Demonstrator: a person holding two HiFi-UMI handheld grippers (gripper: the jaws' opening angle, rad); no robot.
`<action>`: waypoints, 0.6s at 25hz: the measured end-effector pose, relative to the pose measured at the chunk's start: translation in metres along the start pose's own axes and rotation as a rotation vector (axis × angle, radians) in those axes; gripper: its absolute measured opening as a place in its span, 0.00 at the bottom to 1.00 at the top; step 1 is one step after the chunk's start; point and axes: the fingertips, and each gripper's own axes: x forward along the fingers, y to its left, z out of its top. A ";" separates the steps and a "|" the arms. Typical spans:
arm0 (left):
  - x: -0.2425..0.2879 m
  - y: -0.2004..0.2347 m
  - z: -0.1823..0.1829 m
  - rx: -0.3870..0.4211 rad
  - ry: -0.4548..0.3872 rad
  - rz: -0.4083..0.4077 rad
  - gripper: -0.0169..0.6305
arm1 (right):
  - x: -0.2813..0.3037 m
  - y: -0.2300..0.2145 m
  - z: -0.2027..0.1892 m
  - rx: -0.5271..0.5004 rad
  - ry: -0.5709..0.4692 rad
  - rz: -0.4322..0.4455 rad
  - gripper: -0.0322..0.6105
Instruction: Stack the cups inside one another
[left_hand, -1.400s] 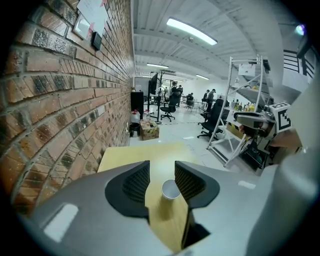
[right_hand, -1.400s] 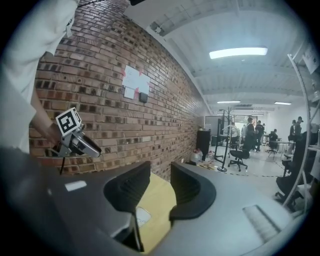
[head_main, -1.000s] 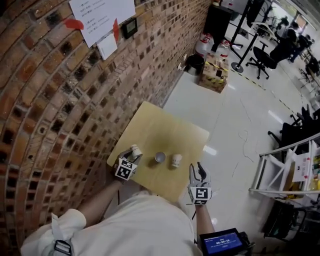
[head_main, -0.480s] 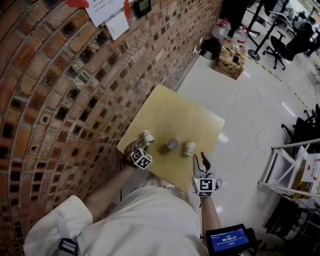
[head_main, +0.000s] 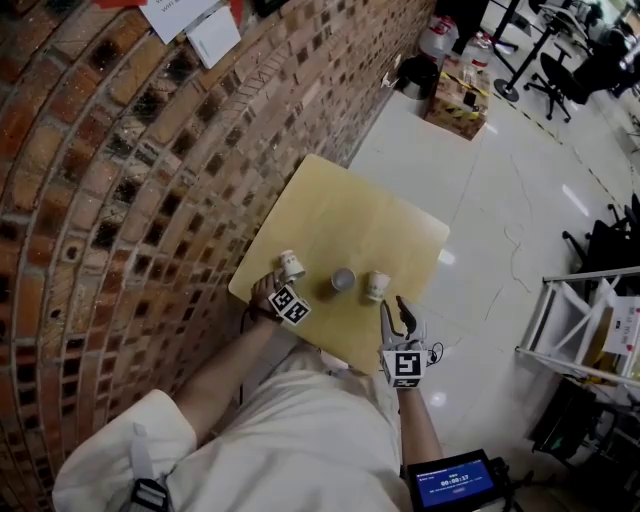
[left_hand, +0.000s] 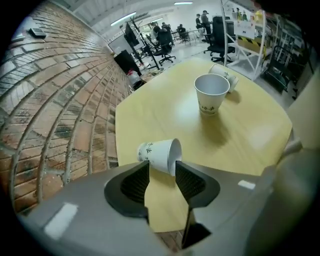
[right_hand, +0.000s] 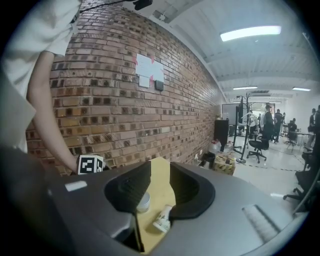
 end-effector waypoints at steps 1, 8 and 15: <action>0.004 -0.003 -0.001 0.004 0.006 0.001 0.31 | 0.000 0.000 -0.002 0.003 0.005 0.000 0.23; 0.024 -0.012 -0.008 -0.016 0.053 0.040 0.25 | 0.000 -0.006 -0.022 0.017 0.054 -0.008 0.22; 0.046 -0.006 -0.015 -0.024 0.092 0.059 0.23 | 0.006 -0.003 -0.041 0.016 0.109 0.006 0.22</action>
